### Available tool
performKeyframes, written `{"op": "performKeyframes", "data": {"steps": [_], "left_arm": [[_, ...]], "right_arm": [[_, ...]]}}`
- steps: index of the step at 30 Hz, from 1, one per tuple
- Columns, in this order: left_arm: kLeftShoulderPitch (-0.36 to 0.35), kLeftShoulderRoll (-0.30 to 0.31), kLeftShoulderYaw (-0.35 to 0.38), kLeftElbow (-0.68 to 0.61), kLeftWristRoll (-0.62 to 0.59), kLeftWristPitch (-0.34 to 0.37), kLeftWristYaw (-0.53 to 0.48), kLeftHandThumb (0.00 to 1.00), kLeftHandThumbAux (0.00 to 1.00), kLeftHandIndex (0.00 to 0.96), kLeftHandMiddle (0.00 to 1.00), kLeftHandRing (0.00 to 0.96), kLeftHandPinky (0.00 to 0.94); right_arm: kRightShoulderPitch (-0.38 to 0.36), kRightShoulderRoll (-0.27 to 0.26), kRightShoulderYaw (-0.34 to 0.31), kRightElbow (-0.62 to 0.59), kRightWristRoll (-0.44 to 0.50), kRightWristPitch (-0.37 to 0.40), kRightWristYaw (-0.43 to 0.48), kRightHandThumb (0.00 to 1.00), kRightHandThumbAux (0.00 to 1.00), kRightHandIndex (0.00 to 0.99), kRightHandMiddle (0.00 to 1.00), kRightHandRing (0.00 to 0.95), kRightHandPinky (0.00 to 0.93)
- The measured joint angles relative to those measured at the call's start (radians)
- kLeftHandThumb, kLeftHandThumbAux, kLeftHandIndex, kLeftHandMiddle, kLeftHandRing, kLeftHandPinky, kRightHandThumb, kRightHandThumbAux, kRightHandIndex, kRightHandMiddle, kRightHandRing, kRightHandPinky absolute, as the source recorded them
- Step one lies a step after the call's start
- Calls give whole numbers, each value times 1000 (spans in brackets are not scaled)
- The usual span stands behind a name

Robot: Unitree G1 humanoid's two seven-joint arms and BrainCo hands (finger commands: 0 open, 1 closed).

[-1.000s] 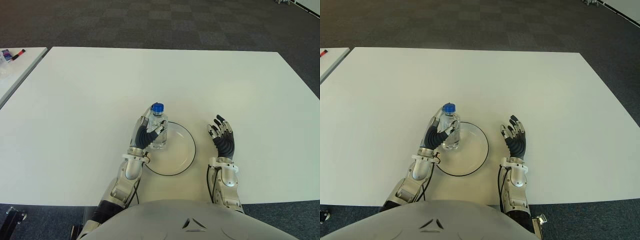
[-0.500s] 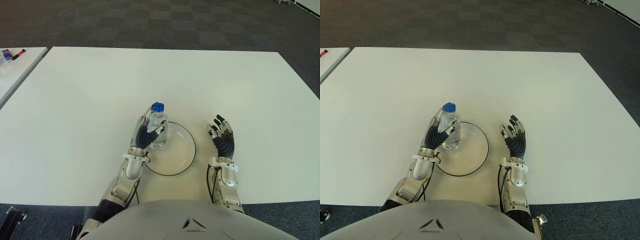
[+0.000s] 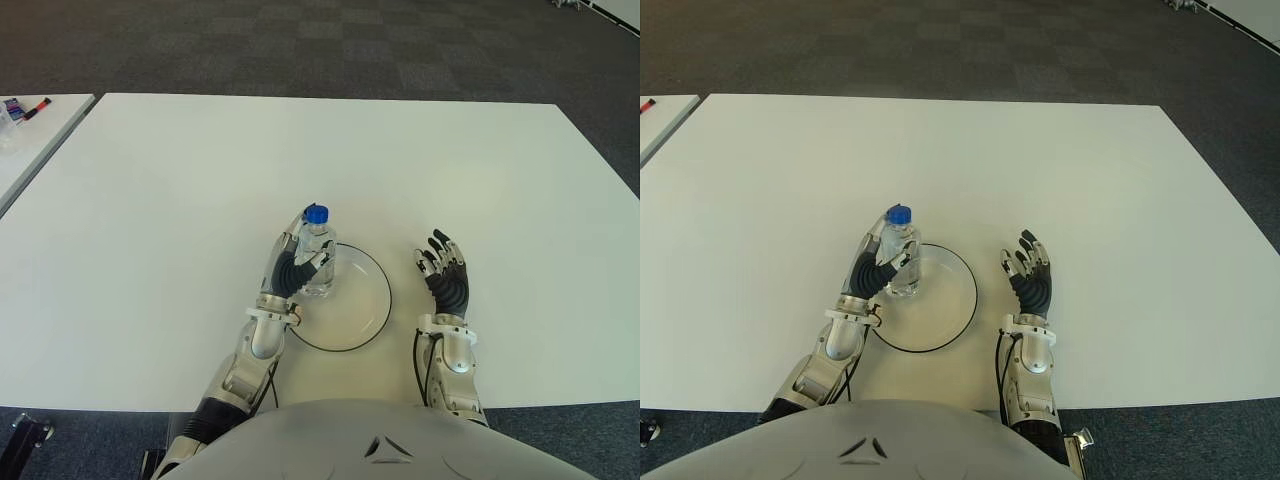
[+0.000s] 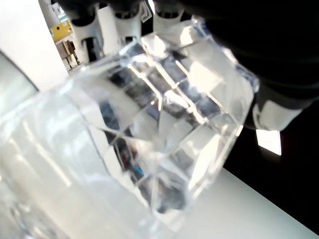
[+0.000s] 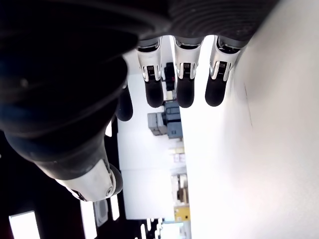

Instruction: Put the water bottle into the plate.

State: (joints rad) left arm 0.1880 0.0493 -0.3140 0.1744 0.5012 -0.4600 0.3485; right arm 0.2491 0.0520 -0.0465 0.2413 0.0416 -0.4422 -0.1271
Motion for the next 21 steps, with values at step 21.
{"op": "performKeyframes", "data": {"steps": [21], "left_arm": [[-5, 19, -11, -25, 8, 31, -14, 288, 655, 34, 112, 136, 171]], "right_arm": [[-1, 0, 1, -1, 0, 8, 0, 513, 785, 188, 149, 142, 192]]}}
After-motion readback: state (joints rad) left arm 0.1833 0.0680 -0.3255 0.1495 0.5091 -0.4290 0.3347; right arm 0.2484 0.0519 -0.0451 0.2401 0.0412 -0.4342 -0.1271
